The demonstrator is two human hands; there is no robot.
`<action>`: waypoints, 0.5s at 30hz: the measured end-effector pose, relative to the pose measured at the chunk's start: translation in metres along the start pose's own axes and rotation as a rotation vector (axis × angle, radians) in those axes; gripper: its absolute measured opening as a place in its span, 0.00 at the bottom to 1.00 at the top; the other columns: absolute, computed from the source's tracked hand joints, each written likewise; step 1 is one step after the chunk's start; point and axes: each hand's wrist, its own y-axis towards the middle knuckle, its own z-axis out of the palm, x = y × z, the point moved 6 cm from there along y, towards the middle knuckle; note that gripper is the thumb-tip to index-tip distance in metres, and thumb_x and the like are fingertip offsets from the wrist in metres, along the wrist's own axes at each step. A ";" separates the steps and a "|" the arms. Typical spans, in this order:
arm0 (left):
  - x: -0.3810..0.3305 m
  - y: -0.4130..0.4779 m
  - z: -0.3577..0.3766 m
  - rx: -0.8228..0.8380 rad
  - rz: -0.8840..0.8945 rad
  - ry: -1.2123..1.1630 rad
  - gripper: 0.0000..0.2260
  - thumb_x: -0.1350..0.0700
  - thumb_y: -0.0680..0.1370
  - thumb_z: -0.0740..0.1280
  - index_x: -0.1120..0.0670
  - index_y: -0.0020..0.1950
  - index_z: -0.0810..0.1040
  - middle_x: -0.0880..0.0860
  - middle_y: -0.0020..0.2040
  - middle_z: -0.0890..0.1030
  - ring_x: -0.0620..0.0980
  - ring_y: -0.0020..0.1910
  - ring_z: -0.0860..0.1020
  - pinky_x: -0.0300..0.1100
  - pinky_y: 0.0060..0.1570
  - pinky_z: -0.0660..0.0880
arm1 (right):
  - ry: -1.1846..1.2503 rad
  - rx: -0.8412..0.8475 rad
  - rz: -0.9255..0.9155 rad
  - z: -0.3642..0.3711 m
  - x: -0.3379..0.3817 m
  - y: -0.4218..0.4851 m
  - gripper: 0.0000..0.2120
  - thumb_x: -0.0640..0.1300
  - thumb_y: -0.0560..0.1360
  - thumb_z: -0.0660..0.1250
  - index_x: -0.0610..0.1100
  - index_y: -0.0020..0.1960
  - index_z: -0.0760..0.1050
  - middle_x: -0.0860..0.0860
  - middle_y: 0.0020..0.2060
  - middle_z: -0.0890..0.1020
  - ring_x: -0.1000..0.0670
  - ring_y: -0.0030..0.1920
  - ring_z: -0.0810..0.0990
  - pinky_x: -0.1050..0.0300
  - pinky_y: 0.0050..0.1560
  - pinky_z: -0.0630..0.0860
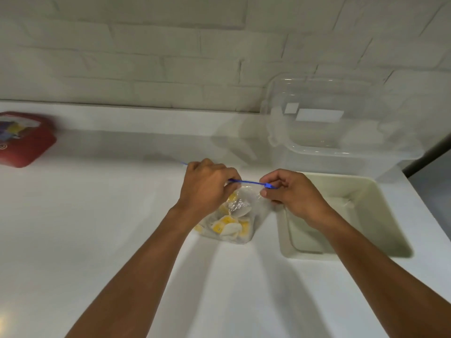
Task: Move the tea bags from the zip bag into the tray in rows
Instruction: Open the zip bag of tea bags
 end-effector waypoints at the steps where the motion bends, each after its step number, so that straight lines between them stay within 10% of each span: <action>1: 0.004 0.000 0.001 0.004 -0.041 -0.043 0.06 0.42 0.76 0.68 0.41 0.47 0.82 0.43 0.38 0.82 0.49 0.43 0.77 0.44 0.44 0.67 | 0.041 -0.026 -0.007 0.000 0.000 0.000 0.09 0.38 0.69 0.77 0.48 0.47 0.83 0.50 0.36 0.81 0.52 0.36 0.79 0.60 0.41 0.78; 15: -0.025 0.004 -0.012 -0.128 -0.005 -0.308 0.09 0.41 0.74 0.68 0.39 0.52 0.82 0.37 0.48 0.83 0.45 0.52 0.76 0.49 0.54 0.70 | 0.144 -0.097 -0.192 0.012 0.013 -0.003 0.06 0.40 0.71 0.76 0.46 0.46 0.82 0.48 0.39 0.85 0.51 0.40 0.83 0.54 0.48 0.80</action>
